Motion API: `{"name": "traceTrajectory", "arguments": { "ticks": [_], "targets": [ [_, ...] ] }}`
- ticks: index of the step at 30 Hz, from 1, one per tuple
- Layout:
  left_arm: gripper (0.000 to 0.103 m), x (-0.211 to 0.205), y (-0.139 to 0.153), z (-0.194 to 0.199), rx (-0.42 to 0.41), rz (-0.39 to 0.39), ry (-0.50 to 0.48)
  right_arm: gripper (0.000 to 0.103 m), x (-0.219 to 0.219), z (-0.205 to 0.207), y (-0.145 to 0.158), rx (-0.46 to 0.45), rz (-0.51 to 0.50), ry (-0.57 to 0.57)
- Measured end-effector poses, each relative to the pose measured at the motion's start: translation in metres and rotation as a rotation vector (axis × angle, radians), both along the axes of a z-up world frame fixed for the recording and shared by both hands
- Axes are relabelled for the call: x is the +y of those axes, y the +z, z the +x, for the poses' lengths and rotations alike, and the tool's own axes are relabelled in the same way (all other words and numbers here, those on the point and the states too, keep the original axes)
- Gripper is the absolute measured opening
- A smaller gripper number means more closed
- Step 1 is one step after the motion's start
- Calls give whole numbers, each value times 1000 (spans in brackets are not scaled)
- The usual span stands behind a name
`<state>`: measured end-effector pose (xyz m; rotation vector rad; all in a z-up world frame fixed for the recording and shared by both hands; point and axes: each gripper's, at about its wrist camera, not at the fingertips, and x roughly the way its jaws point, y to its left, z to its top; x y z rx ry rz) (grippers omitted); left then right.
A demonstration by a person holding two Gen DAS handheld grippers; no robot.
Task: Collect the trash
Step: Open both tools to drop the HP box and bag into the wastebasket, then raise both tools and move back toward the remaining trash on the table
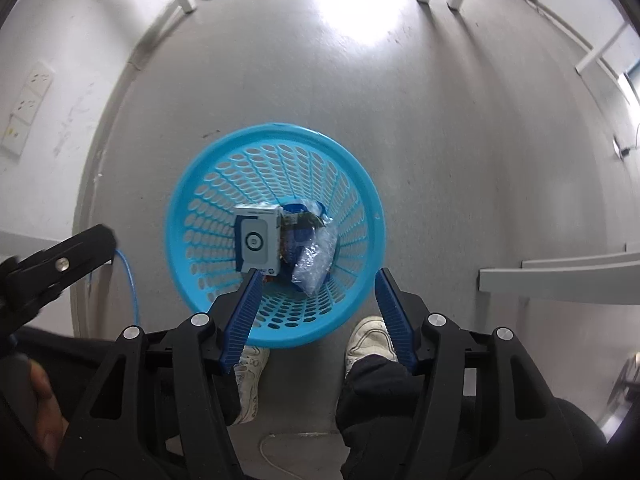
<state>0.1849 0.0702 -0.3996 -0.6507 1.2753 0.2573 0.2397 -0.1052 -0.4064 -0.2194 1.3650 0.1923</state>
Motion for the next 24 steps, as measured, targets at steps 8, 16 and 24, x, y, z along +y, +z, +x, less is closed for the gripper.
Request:
{"name": "traceTrajectory", "arguments": {
  "ticks": [8, 16, 24],
  "targets": [
    [95, -1, 31, -25, -64, 79, -16, 60, -9, -29, 37, -53, 63, 24],
    [95, -15, 62, -57, -150, 156, -40, 67, -19, -68, 77, -132, 126, 66],
    [95, -33, 102, -94, -243, 201, -48, 73, -39, -106, 119, -168, 209, 78]
  ]
}}
